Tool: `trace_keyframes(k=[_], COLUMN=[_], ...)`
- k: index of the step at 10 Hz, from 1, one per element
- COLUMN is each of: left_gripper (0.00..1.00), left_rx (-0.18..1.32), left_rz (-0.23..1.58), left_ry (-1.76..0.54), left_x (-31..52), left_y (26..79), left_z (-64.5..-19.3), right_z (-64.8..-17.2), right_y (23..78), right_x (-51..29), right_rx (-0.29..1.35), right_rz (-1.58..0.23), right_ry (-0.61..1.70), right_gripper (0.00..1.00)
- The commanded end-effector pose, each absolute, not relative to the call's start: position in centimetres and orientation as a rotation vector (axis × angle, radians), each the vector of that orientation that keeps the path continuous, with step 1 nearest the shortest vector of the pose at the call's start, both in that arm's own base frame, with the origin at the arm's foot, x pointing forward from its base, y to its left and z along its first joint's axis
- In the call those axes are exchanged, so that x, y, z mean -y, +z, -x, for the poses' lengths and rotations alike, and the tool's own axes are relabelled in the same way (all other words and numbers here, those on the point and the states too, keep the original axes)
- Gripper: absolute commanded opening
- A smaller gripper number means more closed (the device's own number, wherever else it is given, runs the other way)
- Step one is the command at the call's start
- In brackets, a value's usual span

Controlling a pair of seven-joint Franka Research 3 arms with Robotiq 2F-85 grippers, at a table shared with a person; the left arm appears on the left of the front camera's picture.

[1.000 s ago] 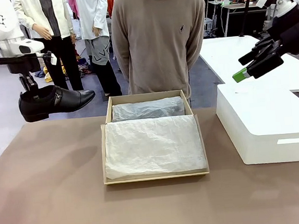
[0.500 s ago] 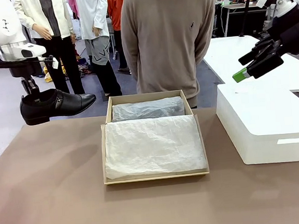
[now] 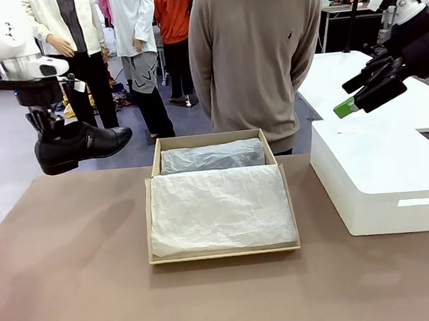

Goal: Pack the shoes into the box.
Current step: Place the other shoe of the Shoes into the Shoes Box.

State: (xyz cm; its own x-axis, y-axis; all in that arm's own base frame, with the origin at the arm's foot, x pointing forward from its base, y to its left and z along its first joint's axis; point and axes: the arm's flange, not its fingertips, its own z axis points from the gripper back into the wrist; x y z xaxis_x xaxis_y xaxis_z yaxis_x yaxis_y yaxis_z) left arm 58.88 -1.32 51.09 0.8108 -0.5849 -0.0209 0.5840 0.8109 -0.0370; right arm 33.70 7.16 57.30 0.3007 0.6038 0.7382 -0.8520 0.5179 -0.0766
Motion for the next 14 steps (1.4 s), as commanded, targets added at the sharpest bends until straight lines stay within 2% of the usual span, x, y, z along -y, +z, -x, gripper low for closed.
trace_keyframes(k=[1, 2, 4, 6, 9, 10, 14], left_gripper=[0.0, 0.0, 0.0, 0.0, 0.0, 0.0, 0.0], left_rx=[-0.065, -0.077, -0.105, -0.021, 0.077, -0.015, -0.015], left_rz=[-0.026, -0.065, 0.041, 0.115, 0.051, 0.116, 0.116], left_ry=[-0.361, -0.23, -0.038, 0.073, 0.148, 0.103, 0.103], left_x=[4.4, 6.2, 9.5, 11.7, 13.6, 13.1, 13.1], left_y=[53.4, 53.7, 53.9, 54.6, 54.7, 54.7, 54.7], left_z=[-58.2, -57.8, -57.2, -56.4, -55.7, -56.8, -56.8], right_z=[-33.8, -33.8, -33.8, -33.8, -33.8, -33.8, -33.8], right_y=[57.3, 57.3, 57.3, 57.3, 57.3, 57.3, 57.3], right_x=[-7.2, -7.2, -7.2, -7.2, -7.2, -7.2, -7.2], right_rx=[0.805, 0.805, 0.805, 0.805, 0.805, 0.805, 0.805], right_rz=[-0.378, -0.378, -0.378, -0.378, -0.378, -0.378, -0.378], right_ry=[0.996, 0.996, 0.996, 0.996, 0.996, 0.996, 0.996], right_gripper=[1.0, 1.0, 1.0, 1.0, 1.0, 1.0, 1.0])
